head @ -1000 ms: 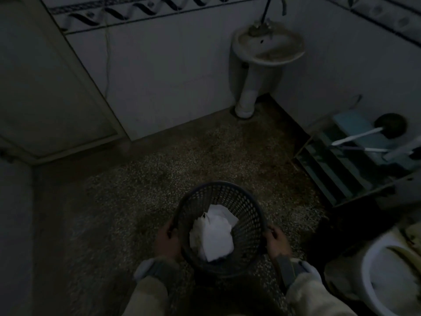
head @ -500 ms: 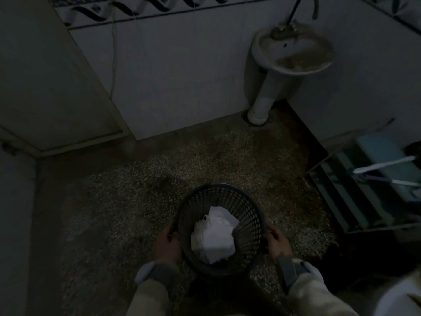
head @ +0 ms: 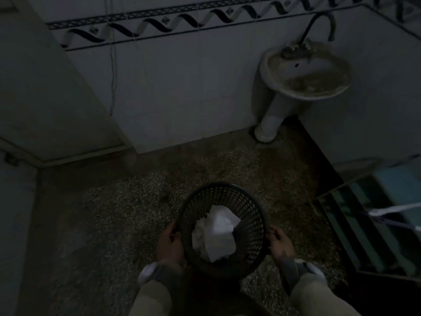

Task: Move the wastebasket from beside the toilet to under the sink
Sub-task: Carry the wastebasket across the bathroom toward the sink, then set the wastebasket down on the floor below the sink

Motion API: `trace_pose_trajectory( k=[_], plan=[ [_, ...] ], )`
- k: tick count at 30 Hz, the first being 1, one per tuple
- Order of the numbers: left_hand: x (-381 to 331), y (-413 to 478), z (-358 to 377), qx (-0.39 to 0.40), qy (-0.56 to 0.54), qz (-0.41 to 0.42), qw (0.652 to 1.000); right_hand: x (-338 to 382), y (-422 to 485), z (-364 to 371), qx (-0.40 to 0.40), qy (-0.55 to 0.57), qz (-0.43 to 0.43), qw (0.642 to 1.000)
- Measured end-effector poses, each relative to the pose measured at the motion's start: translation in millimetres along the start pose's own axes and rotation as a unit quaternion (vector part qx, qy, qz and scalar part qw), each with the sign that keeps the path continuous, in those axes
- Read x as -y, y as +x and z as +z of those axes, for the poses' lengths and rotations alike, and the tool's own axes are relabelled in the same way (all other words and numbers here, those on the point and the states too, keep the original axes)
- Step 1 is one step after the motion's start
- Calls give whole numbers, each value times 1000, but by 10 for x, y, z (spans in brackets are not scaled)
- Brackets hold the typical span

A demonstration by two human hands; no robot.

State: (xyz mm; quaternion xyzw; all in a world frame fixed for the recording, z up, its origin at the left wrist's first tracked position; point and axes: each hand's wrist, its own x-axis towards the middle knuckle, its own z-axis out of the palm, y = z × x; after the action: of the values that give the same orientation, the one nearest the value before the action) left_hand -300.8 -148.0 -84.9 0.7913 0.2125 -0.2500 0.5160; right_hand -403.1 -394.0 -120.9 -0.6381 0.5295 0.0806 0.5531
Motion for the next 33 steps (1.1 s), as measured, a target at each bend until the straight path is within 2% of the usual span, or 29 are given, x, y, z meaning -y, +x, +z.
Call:
trace_pose_trajectory(
  k=[6,10,16,24,29,30,33],
  plan=[
    [-420,627,175,7,-22,-21,1000,451,519,158,-19,-10,-10,1000],
    [-829,1202,288,29,-33,-11,999,984,846,264,-31,25,-19,999],
    [-1312,1736,331,40,-32,-8,999,1431,1237,453,-25,30,5,999],
    [-1765,2110,582,41,30,-14,999,1820,1637,439,-30,25,27,999],
    [-1952,2270,718,52,7,-45,998,2101,1837,392,-11,-7,26,1000],
    [-2272,2656,1013,14,-6,-44,999,2518,2428,325,4,-25,19,1000],
    [-2453,2695,1070,7,-15,-46,999,2707,2615,295,38,-34,5,999]
  ],
)
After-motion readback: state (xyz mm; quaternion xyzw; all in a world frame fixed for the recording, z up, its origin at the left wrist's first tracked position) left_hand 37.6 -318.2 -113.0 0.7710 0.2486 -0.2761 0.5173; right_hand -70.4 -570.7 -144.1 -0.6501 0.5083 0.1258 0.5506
